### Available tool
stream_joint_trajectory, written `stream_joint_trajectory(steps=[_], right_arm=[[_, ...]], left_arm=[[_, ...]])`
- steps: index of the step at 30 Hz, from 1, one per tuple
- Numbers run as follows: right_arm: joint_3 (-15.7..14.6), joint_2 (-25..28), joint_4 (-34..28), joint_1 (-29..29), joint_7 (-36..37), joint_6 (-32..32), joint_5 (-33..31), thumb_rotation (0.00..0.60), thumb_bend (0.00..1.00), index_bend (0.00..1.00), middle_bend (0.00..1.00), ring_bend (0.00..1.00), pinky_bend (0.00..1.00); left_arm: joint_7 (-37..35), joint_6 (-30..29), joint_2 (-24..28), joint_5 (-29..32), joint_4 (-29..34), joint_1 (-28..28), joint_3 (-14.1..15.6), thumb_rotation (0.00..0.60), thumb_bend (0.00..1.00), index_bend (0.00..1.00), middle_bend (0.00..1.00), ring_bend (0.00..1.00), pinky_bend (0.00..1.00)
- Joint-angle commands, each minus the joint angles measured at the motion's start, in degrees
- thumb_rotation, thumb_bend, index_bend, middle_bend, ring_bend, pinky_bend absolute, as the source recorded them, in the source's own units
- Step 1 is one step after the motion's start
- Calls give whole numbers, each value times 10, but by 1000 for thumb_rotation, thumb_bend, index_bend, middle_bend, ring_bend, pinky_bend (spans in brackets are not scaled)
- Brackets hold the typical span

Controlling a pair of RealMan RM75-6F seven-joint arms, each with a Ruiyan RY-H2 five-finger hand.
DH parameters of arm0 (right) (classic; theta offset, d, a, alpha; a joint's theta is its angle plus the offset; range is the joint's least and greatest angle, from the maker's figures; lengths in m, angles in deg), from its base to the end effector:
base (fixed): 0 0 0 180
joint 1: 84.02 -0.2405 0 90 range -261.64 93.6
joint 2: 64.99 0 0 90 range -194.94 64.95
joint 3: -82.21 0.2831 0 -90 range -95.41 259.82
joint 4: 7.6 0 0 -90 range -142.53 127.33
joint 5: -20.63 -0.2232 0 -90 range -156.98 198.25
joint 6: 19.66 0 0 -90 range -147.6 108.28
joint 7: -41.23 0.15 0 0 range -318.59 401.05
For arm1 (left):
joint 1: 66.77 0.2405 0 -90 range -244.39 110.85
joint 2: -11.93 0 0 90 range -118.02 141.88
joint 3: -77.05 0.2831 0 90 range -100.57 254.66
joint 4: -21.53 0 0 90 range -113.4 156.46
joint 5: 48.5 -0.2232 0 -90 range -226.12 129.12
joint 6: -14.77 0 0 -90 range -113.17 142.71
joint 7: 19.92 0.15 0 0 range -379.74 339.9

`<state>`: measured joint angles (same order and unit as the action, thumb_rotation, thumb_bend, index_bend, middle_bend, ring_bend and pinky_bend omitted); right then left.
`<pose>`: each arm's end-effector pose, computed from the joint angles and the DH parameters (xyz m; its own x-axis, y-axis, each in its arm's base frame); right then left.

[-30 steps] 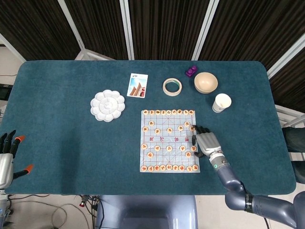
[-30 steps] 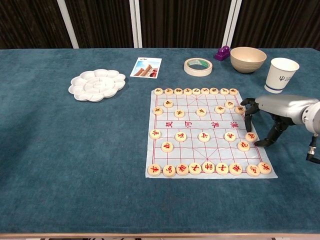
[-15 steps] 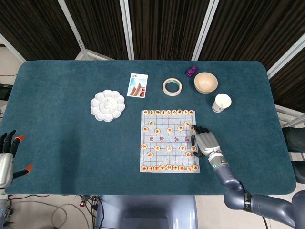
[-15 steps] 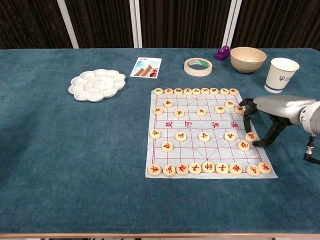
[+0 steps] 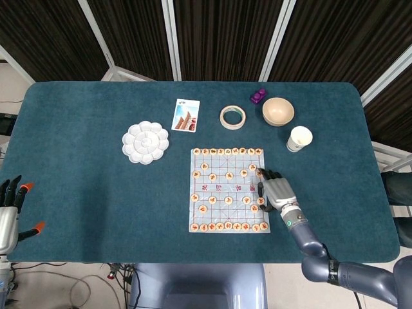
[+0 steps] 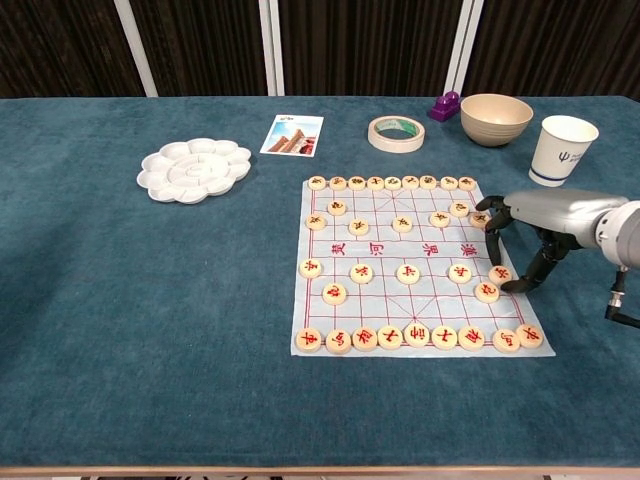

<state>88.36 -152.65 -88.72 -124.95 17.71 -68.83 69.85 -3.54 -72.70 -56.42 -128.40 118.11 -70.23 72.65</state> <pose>-0.2381 -0.3629 -0.0377 0.4544 -0.4472 0.7704 -0.8896 -0.1820 0.4190 -0.3333 0.1853 0.1410 0.5116 -0.0155 0.8591 0.8542 0.1173 -0.5066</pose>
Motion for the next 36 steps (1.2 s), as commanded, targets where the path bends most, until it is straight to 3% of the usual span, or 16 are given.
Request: stream_joint_trajectory(steps=[1, 36], right_arm=[[0, 1, -1, 0, -1, 0, -1, 600, 351, 548, 10, 65, 137], [17, 19, -13, -23, -5, 14, -42, 600, 353, 565, 10, 67, 137]], left_arm=[[0, 0, 0, 0, 1, 0, 0, 600, 0, 181, 18, 0, 0], [-1, 0, 2, -1, 2, 0, 1, 600, 0, 181, 17, 0, 0]])
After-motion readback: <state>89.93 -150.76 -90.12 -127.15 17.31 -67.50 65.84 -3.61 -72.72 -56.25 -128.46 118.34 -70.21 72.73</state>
